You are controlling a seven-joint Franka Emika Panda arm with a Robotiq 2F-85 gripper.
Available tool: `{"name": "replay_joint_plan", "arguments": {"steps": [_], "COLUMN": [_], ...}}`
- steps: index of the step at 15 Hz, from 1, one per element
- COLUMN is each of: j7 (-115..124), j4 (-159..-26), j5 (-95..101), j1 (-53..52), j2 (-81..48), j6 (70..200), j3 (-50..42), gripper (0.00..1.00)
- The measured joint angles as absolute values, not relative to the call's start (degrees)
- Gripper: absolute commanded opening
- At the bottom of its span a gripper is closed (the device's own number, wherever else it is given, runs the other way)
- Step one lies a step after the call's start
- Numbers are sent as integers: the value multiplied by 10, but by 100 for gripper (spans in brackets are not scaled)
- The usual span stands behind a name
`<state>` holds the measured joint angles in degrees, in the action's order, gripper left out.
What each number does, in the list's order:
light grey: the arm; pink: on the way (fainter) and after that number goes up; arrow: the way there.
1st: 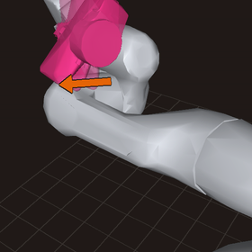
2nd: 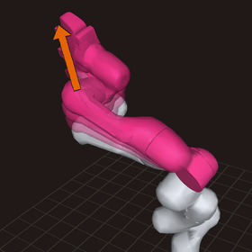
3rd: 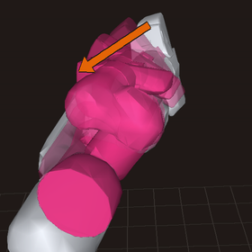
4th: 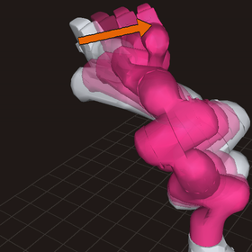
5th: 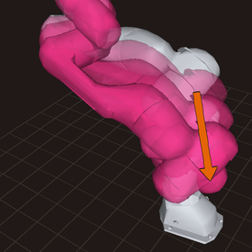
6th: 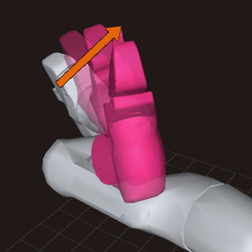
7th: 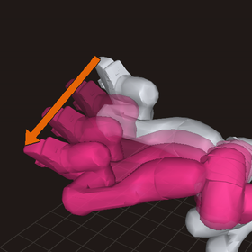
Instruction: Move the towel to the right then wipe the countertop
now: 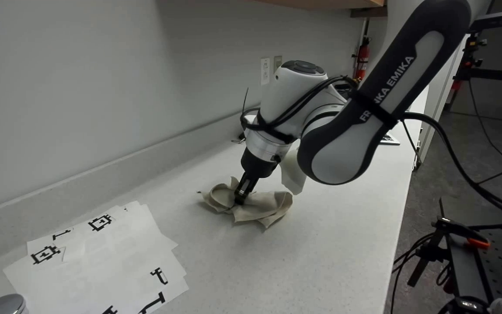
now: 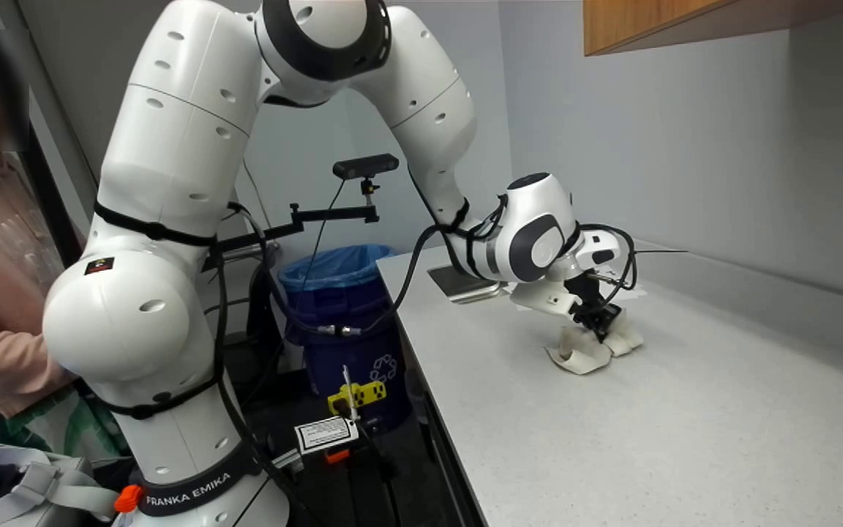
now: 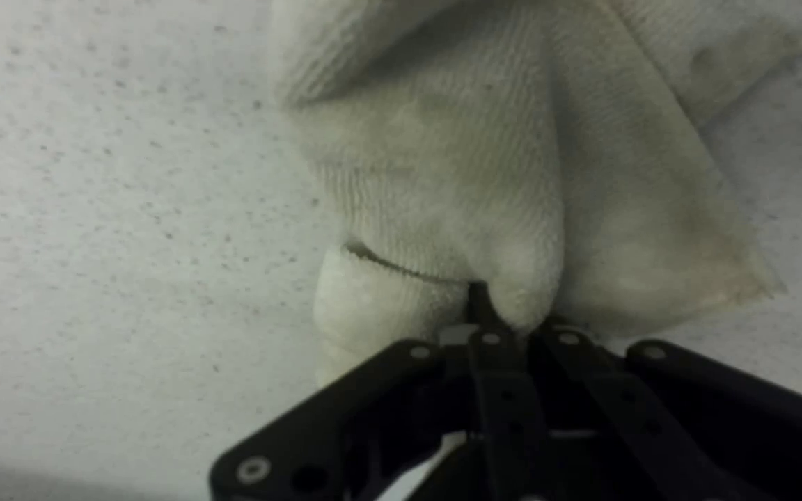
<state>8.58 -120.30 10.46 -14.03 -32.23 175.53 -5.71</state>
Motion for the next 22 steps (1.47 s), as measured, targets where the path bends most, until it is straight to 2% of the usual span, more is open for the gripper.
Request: {"name": "replay_joint_plan", "arguments": {"steps": [13,18,22], "j7": [93,95,95], "j4": [-1291,-1296,-1282], "j5": [105,105,105], "j1": [-161,-190,-203], "j2": [-282,-277,-278], "j6": [1759,1759,1759], "j3": [-209,-199,-143], "gripper": [2,2,2]}}
